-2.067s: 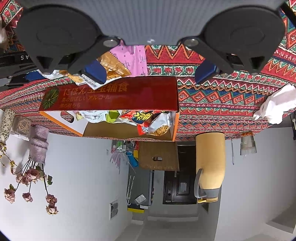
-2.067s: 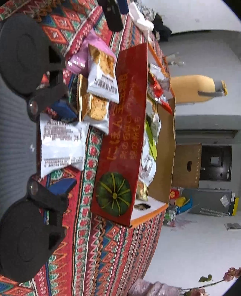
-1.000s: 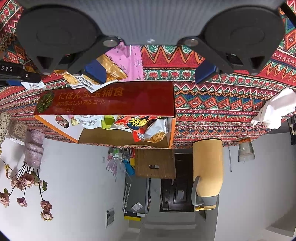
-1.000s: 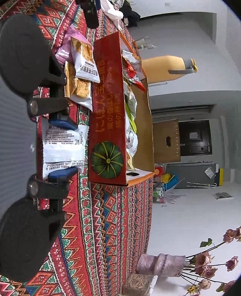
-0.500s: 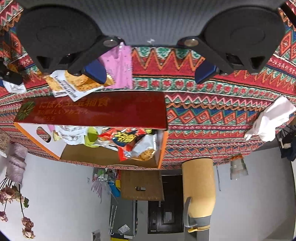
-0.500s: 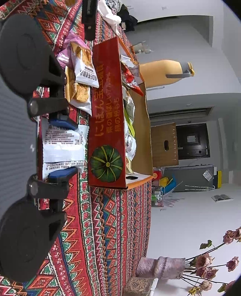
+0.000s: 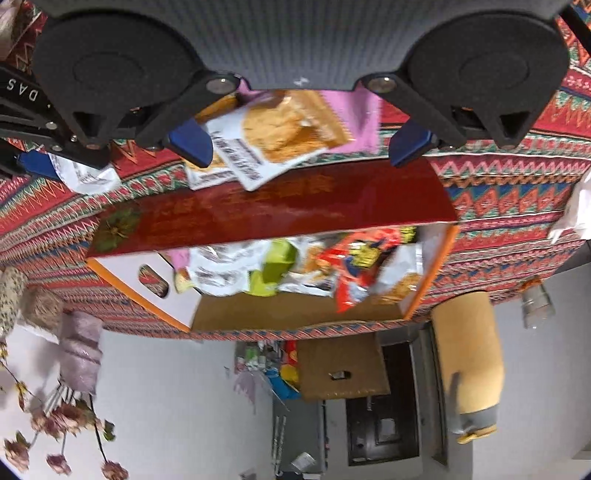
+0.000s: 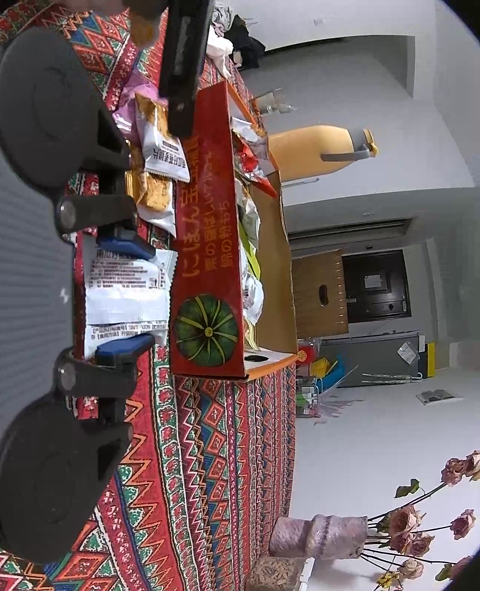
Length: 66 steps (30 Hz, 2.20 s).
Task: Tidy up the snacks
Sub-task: 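Grasp the gold-edged packet with the left tool while right holds its packet, then carry both packets over the box and open both tools to drop them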
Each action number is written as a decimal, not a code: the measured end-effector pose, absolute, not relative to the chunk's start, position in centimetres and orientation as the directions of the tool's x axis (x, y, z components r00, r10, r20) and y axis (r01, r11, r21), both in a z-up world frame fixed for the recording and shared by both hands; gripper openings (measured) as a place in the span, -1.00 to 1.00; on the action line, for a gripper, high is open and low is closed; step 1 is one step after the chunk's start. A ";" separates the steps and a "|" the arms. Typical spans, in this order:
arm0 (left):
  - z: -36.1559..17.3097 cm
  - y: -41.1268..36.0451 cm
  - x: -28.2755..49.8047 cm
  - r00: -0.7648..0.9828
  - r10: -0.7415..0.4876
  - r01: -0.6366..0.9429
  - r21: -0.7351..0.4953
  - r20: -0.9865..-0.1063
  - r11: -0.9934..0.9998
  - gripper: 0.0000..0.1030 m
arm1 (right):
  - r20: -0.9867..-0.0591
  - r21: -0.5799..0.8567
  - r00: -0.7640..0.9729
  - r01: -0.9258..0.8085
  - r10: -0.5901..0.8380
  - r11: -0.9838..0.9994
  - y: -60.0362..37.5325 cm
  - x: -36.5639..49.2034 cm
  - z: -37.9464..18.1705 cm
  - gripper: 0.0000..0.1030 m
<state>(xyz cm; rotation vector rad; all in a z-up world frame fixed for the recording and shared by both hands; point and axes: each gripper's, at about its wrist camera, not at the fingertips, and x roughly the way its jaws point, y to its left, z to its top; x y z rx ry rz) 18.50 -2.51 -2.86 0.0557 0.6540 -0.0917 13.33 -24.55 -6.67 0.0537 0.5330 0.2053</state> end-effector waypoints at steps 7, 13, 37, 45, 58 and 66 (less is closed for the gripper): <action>-4.1 -4.2 19.8 0.763 -0.051 0.110 0.052 -0.644 0.992 1.00 | -0.491 0.112 0.843 -0.188 0.219 0.976 -24.7 13.2 -6.6 -0.15; -4.4 -3.9 19.9 0.752 -0.058 0.109 0.037 -0.656 0.993 1.00 | -0.488 0.120 0.842 -0.193 0.227 0.974 -24.7 13.2 -6.6 -0.15; -4.2 -1.9 17.1 0.774 -0.108 0.121 -0.022 -0.624 0.992 0.41 | -0.490 0.109 0.844 -0.186 0.216 0.976 -24.7 13.1 -6.7 -0.15; -5.0 -4.0 16.8 0.789 -0.017 0.101 0.102 -0.614 0.990 0.50 | -0.489 0.104 0.846 -0.187 0.213 0.977 -24.6 13.0 -6.7 -0.14; -4.3 -2.8 16.1 0.811 -0.059 0.106 0.046 -0.582 0.993 -0.10 | -0.495 0.094 0.844 -0.185 0.207 0.978 -24.4 13.1 -6.7 -0.15; -3.4 -2.3 15.2 0.829 -0.084 0.118 0.025 -0.553 0.993 -0.65 | -0.487 0.073 0.851 -0.183 0.195 0.980 -24.2 12.9 -6.6 -0.15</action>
